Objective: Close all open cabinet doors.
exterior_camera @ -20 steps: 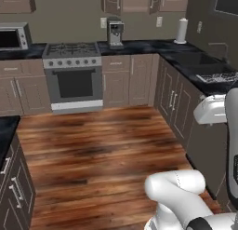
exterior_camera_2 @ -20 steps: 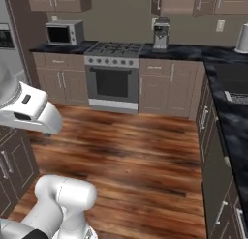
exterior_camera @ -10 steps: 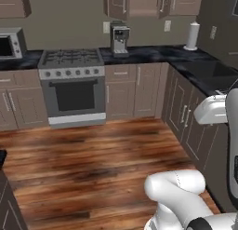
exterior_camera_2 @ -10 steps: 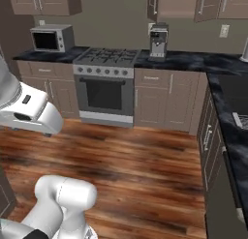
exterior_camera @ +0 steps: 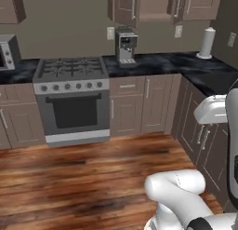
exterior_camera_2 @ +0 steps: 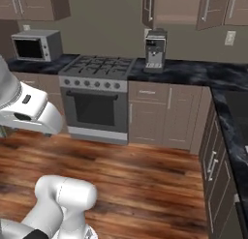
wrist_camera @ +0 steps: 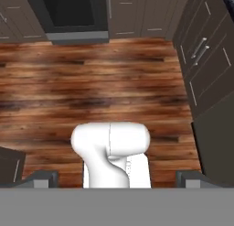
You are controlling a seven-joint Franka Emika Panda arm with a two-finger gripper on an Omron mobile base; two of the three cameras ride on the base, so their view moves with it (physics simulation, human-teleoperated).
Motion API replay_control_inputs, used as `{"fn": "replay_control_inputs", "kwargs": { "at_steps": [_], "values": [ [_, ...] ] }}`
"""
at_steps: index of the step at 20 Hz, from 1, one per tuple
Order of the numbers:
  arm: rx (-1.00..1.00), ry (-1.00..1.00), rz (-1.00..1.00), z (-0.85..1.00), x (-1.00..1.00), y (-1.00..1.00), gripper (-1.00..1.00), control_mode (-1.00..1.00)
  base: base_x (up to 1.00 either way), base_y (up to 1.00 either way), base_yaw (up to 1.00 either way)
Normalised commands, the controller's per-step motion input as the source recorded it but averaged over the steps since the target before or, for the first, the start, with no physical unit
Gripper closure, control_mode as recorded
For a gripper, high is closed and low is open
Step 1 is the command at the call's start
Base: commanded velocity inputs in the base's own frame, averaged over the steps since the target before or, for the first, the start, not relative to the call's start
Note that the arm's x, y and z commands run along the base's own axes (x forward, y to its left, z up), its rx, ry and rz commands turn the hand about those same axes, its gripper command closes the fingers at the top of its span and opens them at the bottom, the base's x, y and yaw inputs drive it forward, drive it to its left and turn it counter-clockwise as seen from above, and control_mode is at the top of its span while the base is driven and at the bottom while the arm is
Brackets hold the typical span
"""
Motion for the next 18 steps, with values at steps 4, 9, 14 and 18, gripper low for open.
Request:
{"fn": "replay_control_inputs", "kwargs": {
  "at_steps": [4,9,14,18],
  "values": [
    [0.00,0.00,0.00,0.00,0.00,0.00,-1.00,1.00,1.00,0.00,0.00],
    [0.00,0.00,0.00,0.00,0.00,0.00,-1.00,1.00,0.96,-0.01,0.00],
    [0.00,0.00,0.00,0.00,0.00,0.00,-1.00,1.00,0.81,-0.05,0.00],
    [0.00,0.00,0.00,0.00,0.00,0.00,-1.00,1.00,0.75,-0.11,0.00]
  ]
}}
